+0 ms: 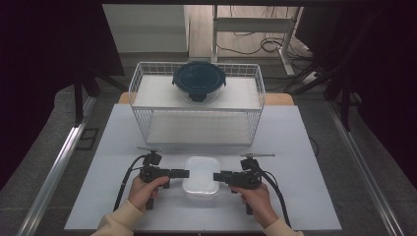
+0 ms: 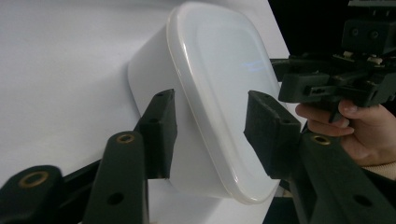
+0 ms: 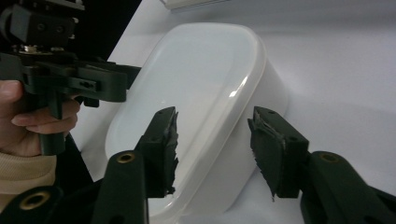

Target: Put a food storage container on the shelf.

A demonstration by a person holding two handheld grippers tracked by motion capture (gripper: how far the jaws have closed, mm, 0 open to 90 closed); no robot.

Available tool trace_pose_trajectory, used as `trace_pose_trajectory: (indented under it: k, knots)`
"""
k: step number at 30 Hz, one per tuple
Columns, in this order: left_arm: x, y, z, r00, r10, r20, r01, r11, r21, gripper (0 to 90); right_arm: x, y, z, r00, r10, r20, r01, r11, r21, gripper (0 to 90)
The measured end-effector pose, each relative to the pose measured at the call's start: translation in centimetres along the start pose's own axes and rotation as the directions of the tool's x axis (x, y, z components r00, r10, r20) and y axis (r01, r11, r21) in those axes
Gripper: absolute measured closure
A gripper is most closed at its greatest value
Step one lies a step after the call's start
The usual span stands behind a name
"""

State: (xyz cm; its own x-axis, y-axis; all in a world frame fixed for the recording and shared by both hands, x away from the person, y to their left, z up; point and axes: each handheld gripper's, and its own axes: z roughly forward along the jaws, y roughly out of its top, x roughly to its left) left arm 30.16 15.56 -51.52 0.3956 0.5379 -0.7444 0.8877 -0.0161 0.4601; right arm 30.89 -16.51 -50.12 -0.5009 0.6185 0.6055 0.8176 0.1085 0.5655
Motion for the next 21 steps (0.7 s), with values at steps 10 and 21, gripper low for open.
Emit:
trace_pose_trajectory:
  k: [10,21]
  knots:
    - [-0.4,-0.7,-0.2,0.9995,-0.026,-0.017,0.026,0.9988,-0.041,68.0,0.0,0.0,-0.3,0.9991,0.043,-0.004,-0.043,0.999,-0.006,65.5]
    - [-1.6,-1.3,-1.2,0.9997,0.022,-0.011,-0.022,0.9981,-0.058,73.8,1.4,-0.3,-1.5,0.9996,-0.017,0.022,0.018,1.000,-0.024,73.3]
